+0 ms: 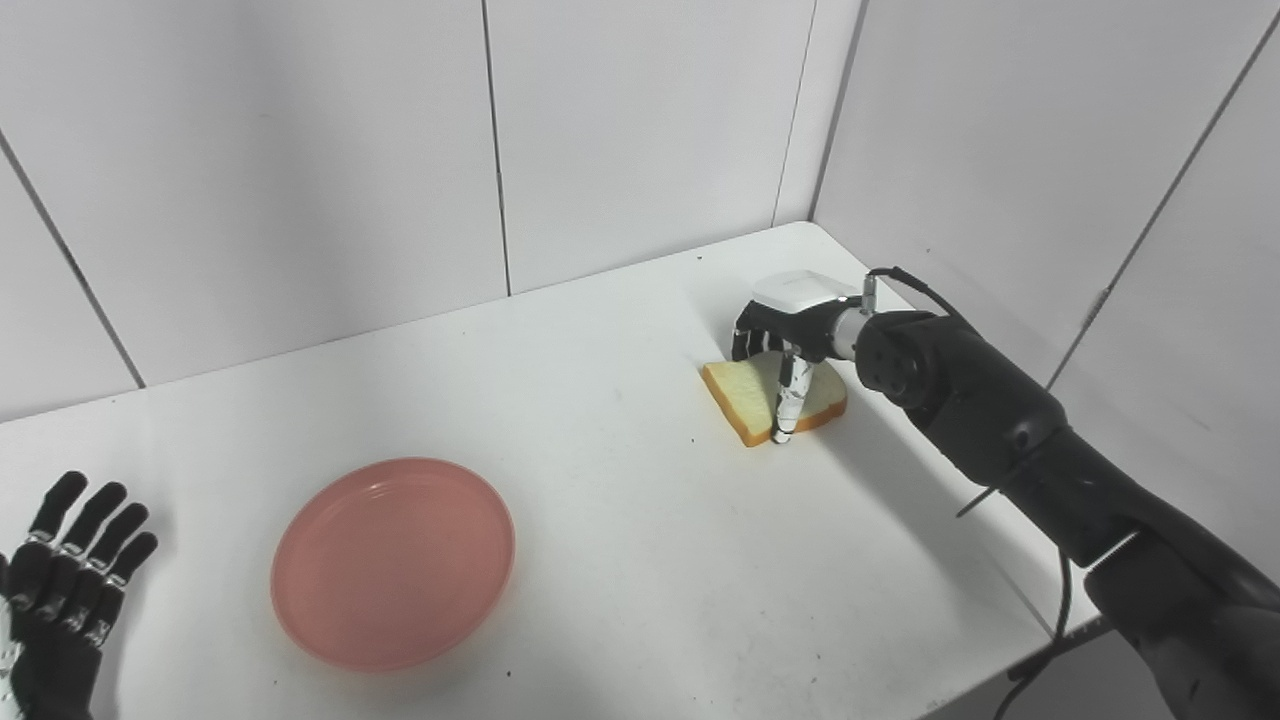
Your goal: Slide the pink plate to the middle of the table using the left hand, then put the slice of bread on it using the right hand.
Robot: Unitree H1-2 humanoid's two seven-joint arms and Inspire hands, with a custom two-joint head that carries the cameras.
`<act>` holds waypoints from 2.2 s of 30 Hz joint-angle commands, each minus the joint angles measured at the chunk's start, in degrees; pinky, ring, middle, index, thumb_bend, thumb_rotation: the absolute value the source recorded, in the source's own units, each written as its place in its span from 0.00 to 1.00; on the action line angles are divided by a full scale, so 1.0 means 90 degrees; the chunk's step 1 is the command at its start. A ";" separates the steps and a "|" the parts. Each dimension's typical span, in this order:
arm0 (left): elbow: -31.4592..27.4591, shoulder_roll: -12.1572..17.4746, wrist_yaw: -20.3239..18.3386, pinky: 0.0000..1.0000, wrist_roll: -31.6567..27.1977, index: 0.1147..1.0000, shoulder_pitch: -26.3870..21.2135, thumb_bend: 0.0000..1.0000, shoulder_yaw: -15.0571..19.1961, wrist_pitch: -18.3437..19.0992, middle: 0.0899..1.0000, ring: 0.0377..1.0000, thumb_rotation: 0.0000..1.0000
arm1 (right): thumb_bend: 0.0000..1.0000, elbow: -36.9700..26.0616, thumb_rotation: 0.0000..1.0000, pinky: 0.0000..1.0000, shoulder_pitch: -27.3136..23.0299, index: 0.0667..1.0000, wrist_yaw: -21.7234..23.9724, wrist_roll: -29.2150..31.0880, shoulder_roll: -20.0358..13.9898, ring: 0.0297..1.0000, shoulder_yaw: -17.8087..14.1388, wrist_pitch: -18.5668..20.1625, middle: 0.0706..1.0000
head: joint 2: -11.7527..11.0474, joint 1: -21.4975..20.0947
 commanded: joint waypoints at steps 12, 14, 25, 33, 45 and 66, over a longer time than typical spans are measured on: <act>-0.0206 0.0019 0.0004 0.91 -0.0018 0.91 -0.0107 0.77 -0.0015 -0.0104 0.91 0.91 0.92 | 0.53 -0.0521 0.00 0.41 -0.0275 0.48 0.0139 0.0080 -0.0068 0.44 -0.0057 0.0147 0.41 | -0.0026 0.0147; -0.0219 -0.0010 0.0030 0.91 0.0004 0.91 -0.0104 0.77 -0.0034 -0.0105 0.91 0.91 0.93 | 0.53 -0.0818 0.00 0.41 -0.0292 0.48 0.0304 0.0117 -0.0106 0.45 -0.0169 0.0388 0.42 | -0.0035 0.0198; -0.0118 -0.0227 0.0022 0.92 0.0126 0.93 -0.0119 0.75 -0.0233 -0.0406 0.93 0.92 0.92 | 0.53 -0.2133 0.00 0.43 -0.0690 0.48 0.1008 0.0268 -0.0199 0.46 -0.0575 0.1056 0.43 | -0.0045 0.0945; -0.0242 -0.0634 0.0321 0.93 0.0521 0.93 -0.0103 0.77 -0.0449 -0.0414 0.93 0.93 0.92 | 0.53 -0.2663 0.00 0.42 -0.1240 0.47 0.1235 0.0361 -0.0066 0.44 -0.0515 0.1126 0.43 | -0.0009 0.1811; -0.0451 -0.1189 0.0874 0.96 0.1028 0.95 -0.0156 0.76 -0.0833 -0.0100 0.94 0.94 0.91 | 0.52 -0.2567 0.00 0.39 -0.1857 0.49 0.1010 0.0475 0.1041 0.43 -0.0050 0.0831 0.42 | 0.0080 0.3188; -0.0280 -0.1422 0.0967 0.95 0.1288 0.95 -0.0312 0.79 -0.0965 -0.0388 0.94 0.93 0.88 | 0.53 -0.1894 0.00 0.37 -0.2138 0.48 0.0871 0.0388 0.2728 0.42 0.0969 0.0231 0.42 | 0.0190 0.3829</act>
